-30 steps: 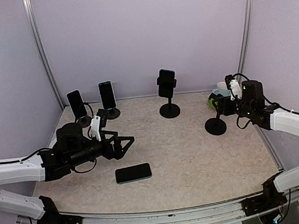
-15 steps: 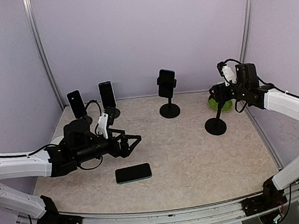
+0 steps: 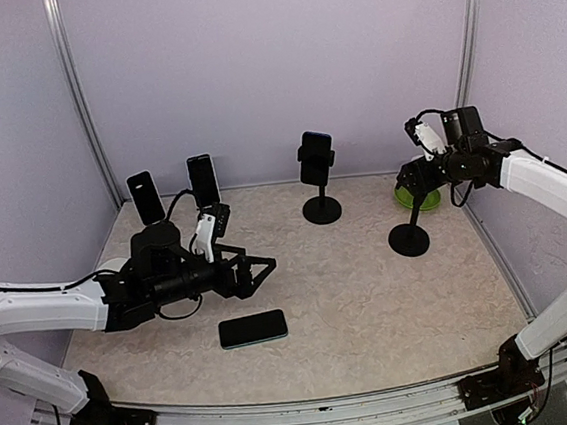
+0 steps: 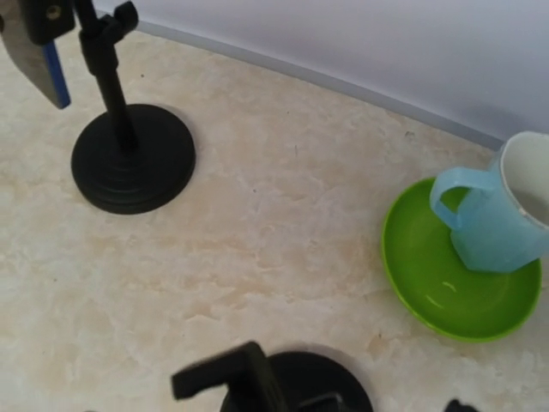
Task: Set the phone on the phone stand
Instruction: Pick up the phone stand at the corner of the board.
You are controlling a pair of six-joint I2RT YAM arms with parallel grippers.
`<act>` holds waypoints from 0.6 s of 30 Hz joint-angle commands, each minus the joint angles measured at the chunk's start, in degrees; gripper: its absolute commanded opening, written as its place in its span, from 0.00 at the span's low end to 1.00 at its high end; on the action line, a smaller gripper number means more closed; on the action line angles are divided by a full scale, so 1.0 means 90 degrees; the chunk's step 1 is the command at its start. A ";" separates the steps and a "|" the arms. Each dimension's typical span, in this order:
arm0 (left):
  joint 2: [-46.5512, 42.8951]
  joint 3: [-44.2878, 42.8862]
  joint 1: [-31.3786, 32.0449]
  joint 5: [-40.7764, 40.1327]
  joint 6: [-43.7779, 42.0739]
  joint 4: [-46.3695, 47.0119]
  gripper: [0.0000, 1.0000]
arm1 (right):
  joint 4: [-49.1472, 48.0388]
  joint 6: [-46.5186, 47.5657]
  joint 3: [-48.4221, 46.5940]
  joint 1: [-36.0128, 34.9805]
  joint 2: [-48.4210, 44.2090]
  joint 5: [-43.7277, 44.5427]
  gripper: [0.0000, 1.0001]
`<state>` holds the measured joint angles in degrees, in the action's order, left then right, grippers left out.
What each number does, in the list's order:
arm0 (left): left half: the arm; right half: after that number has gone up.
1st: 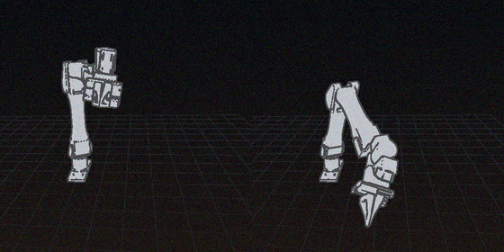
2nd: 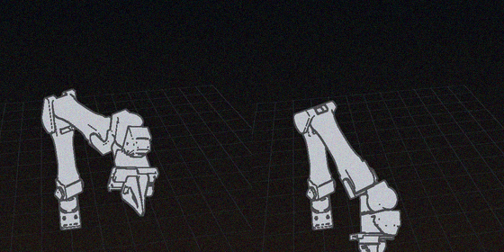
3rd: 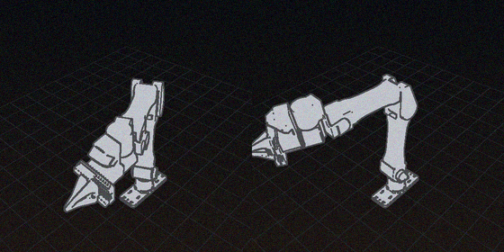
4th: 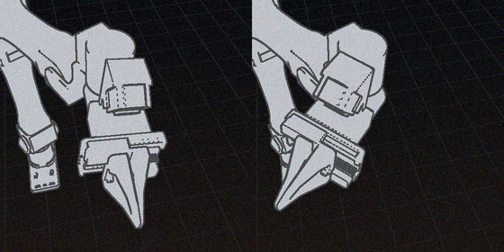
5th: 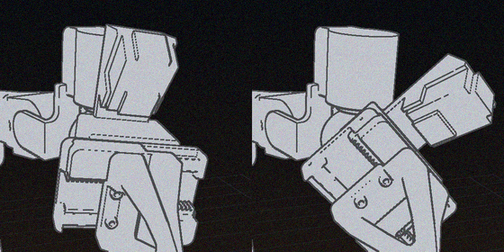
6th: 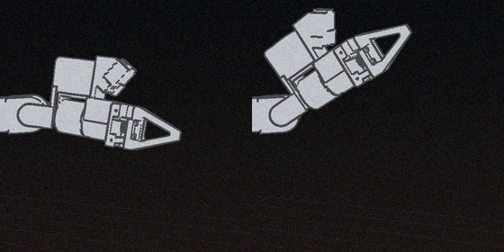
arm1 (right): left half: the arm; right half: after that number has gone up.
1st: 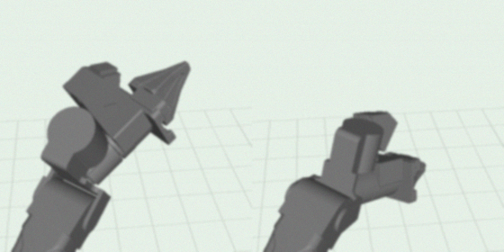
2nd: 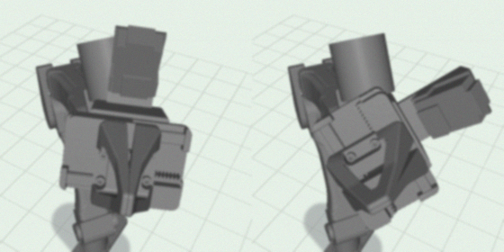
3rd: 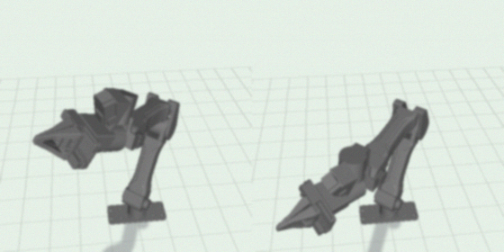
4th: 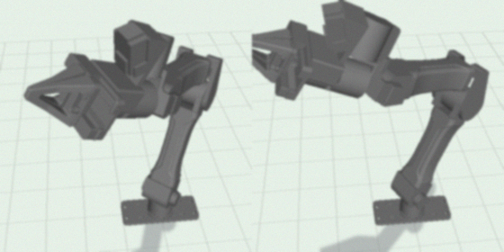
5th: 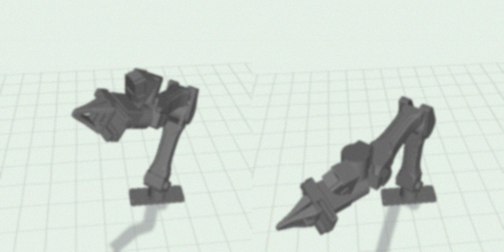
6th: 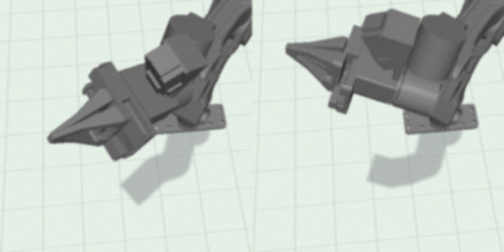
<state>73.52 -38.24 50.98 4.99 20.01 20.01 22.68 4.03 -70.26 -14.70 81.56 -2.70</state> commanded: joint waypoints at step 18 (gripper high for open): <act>0.0446 -0.0589 0.0039 0.0420 -0.0099 0.0217 0.99 | 0.1556 0.0562 -0.1029 0.0068 0.0616 0.0191 0.82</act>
<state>76.55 -41.76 50.98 7.57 19.68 20.64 34.26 7.94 -77.41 -14.70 86.24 -2.22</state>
